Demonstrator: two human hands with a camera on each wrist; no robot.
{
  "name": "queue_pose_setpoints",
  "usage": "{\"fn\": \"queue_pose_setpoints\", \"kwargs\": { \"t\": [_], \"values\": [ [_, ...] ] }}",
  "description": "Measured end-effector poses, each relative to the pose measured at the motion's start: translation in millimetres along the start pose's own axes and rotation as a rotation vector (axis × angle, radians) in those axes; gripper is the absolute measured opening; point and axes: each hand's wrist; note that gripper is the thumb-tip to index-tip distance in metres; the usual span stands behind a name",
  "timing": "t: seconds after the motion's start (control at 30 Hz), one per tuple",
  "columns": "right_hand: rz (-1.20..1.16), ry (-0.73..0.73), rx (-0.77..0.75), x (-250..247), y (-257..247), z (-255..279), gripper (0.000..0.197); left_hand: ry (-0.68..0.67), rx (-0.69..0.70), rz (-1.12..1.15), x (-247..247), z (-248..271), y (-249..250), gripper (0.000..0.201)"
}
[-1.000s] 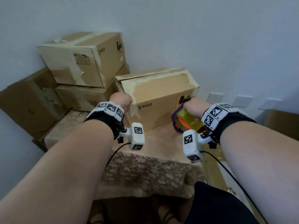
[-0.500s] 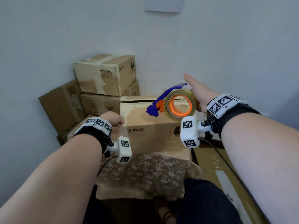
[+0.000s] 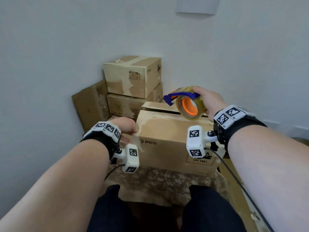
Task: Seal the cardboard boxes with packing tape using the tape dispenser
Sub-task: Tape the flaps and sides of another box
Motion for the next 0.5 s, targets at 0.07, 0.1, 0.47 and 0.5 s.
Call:
{"fn": "queue_pose_setpoints", "kwargs": {
  "t": [0.07,0.1,0.47,0.5],
  "values": [
    [0.017,-0.013,-0.023,9,2,-6,0.032,-0.008,0.016,-0.047,-3,-3,1,0.024],
    [0.018,-0.019,-0.026,12,3,-8,0.031,-0.014,0.028,-0.071,-3,-3,3,0.019],
    [0.105,-0.131,0.088,28,23,-29,0.029,0.121,0.279,-0.667,8,4,44,0.066],
    [0.099,-0.127,0.092,27,23,-30,0.029,0.084,0.284,-0.702,11,1,47,0.076]
  ]
}}
Point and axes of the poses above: each hand's wrist, its own z-axis away from the middle knuckle, its own x-axis out of the palm, y = z × x, and after that the axes turned 1 degree about -x, right-handed
